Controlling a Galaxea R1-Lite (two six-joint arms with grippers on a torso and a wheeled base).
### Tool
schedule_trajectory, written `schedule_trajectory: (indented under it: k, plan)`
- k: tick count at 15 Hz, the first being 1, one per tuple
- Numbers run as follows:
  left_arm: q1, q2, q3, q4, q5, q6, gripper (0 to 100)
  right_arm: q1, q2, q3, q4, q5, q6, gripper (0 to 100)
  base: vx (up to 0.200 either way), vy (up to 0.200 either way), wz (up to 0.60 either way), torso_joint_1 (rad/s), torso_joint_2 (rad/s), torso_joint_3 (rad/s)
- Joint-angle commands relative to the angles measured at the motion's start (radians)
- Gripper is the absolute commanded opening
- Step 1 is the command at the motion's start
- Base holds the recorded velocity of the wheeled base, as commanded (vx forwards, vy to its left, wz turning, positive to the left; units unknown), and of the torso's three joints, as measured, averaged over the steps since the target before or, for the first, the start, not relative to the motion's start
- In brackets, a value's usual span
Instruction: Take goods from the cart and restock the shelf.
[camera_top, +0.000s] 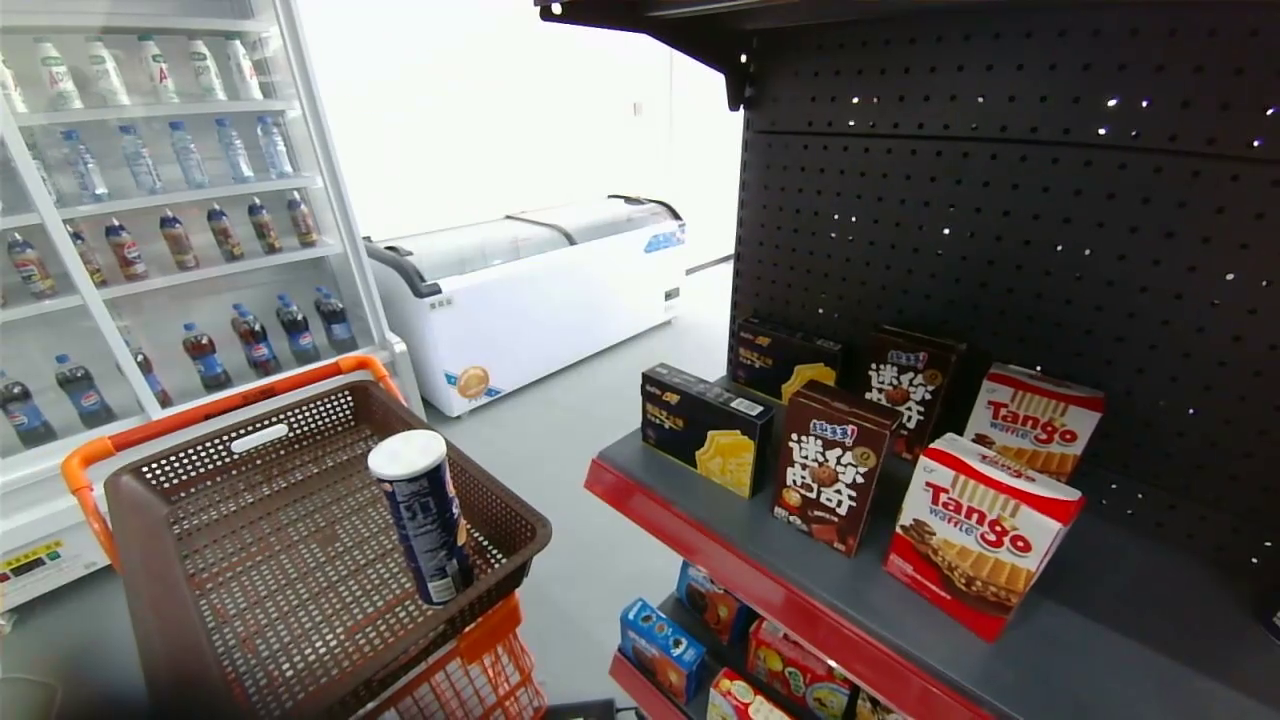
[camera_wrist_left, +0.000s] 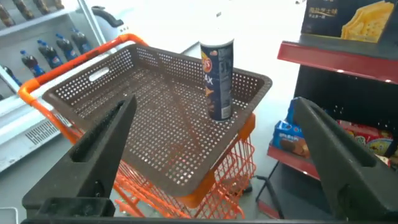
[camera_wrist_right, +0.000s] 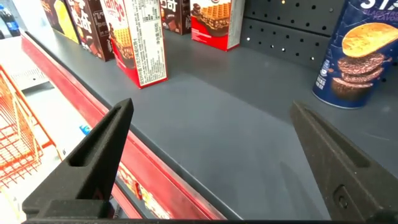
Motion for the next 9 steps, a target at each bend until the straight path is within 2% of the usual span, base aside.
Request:
schedule_trajectory:
  k: [1, 4, 9]
  plan:
    - [-0.066, 0.532, -0.257, -0.075, 0.007, 0.043, 100, 0.001, 0.001, 0.0, 0.0, 0.0, 0.0, 100, 0.0, 0.0, 0.0, 0.0, 0.0, 0.0]
    - [-0.051, 0.726, -0.322, -0.183, 0.018, 0.037, 100, 0.001, 0.001, 0.0, 0.0, 0.0, 0.0, 100, 0.0, 0.0, 0.0, 0.0, 0.0, 0.0]
    - [-0.058, 0.856, -0.225, -0.287, 0.019, 0.039, 100, 0.001, 0.001, 0.0, 0.0, 0.002, 0.0, 100, 0.0, 0.0, 0.0, 0.0, 0.0, 0.0]
